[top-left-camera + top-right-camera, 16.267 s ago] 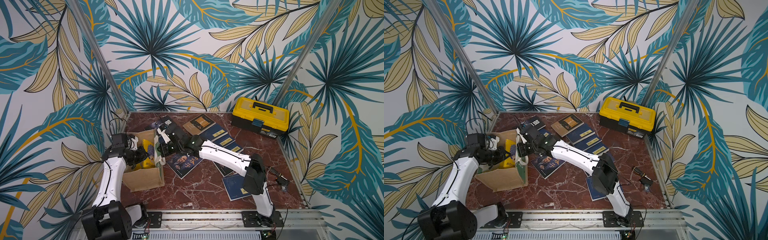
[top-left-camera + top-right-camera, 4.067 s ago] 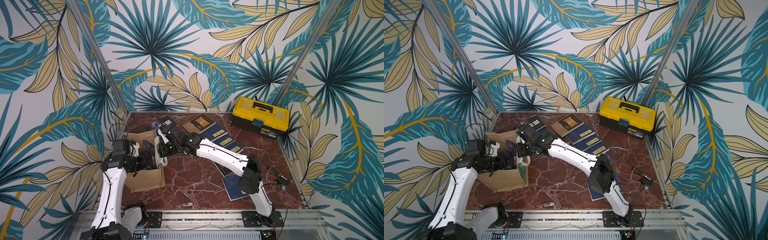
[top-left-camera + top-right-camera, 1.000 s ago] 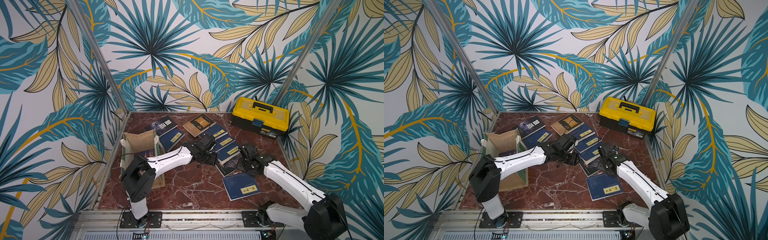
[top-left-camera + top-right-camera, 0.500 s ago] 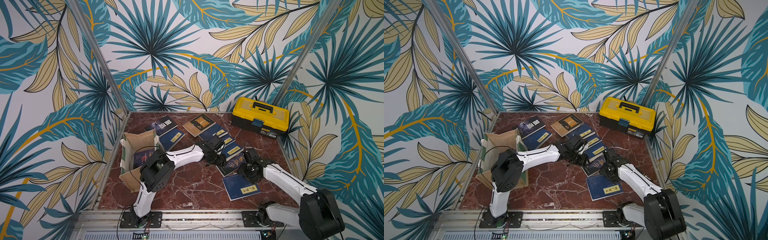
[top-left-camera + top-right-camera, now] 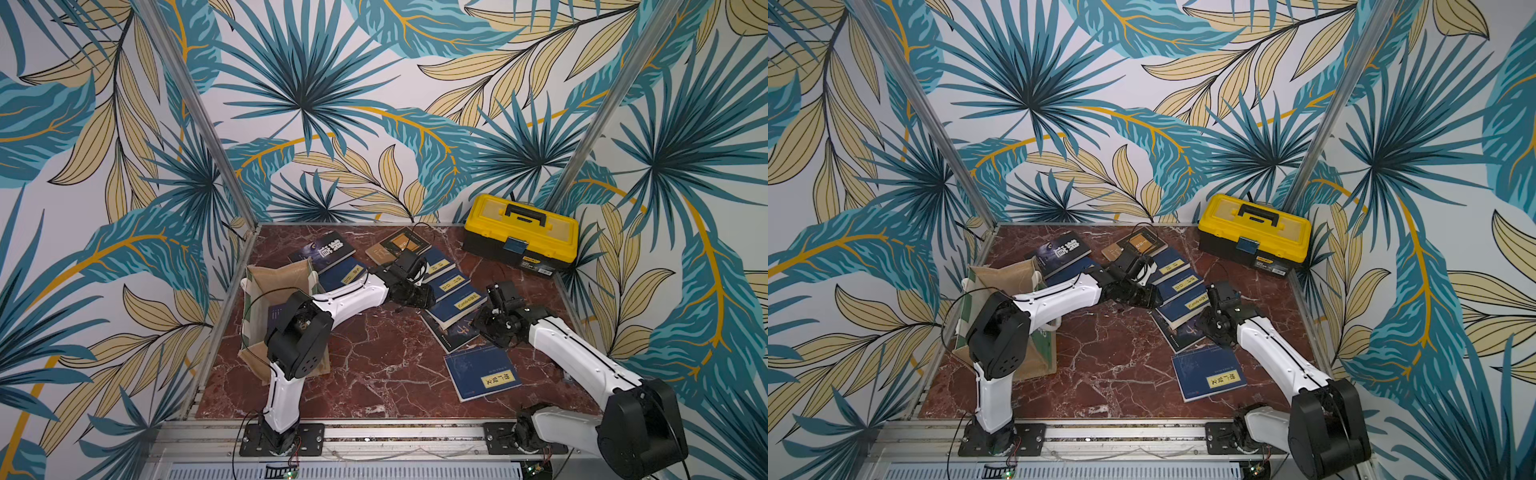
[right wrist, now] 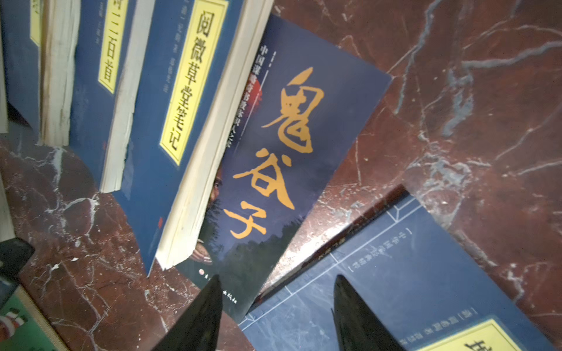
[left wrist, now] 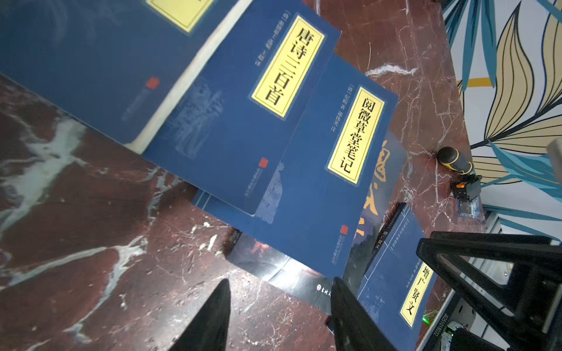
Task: Put the books into the canvas bag
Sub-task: Pick up the book from the center of the board.
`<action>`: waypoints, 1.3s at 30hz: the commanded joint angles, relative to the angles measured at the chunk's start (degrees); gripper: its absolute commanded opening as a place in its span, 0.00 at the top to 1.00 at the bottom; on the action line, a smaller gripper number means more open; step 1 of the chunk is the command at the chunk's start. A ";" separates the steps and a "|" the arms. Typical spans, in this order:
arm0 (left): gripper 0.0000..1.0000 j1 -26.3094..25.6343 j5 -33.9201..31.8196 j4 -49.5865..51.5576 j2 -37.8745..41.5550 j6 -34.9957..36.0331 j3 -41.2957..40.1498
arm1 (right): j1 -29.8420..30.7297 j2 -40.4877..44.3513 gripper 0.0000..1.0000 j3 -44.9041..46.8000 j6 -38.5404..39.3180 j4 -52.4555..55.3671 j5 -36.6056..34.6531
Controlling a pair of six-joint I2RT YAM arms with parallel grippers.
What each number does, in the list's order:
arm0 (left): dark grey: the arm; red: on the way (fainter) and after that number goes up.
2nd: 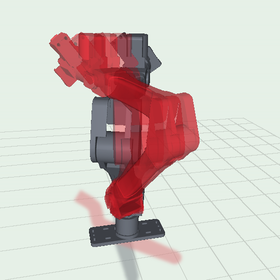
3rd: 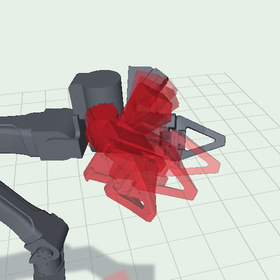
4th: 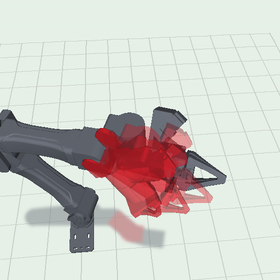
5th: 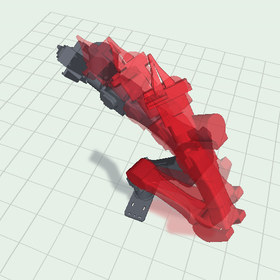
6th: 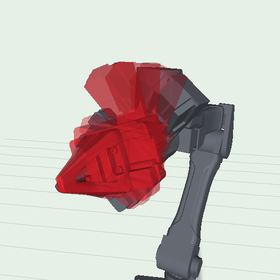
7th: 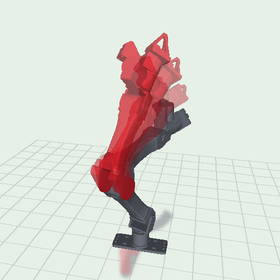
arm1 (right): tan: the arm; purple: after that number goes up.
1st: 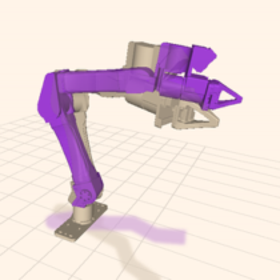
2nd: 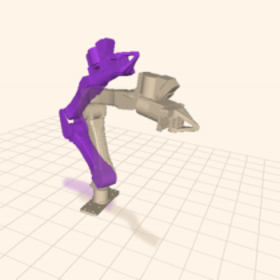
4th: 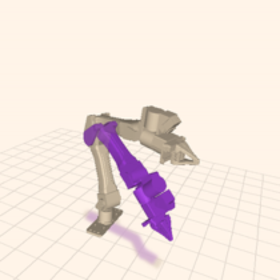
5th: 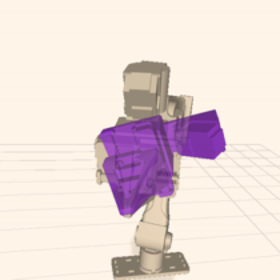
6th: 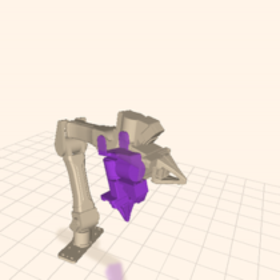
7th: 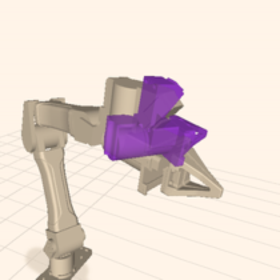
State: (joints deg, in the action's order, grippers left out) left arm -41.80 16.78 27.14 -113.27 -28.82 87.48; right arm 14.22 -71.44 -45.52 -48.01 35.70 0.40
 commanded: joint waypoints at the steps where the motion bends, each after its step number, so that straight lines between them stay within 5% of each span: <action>1: 0.46 -0.67 1.16 -0.25 -0.20 1.59 3.00 | -0.22 -2.84 0.40 -1.11 -1.98 -4.39 3.23; 20: 0.47 -0.91 5.58 -1.20 -11.20 0.52 8.05 | -3.79 -13.29 0.38 -0.67 -9.90 -18.81 11.59; 34: 0.49 -1.44 7.04 -1.34 -12.40 -0.05 5.39 | -5.38 -20.02 0.38 -0.59 -12.31 -27.39 14.53; 39: 0.49 -1.75 6.80 -1.30 -11.26 -0.19 4.03 | -5.43 -20.36 0.47 0.87 -14.56 -32.22 15.08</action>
State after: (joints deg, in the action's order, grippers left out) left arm -42.78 22.59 26.30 -124.84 -28.97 93.01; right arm 8.93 -90.83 -46.11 -60.80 7.01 14.87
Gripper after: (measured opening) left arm 0.511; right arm 0.543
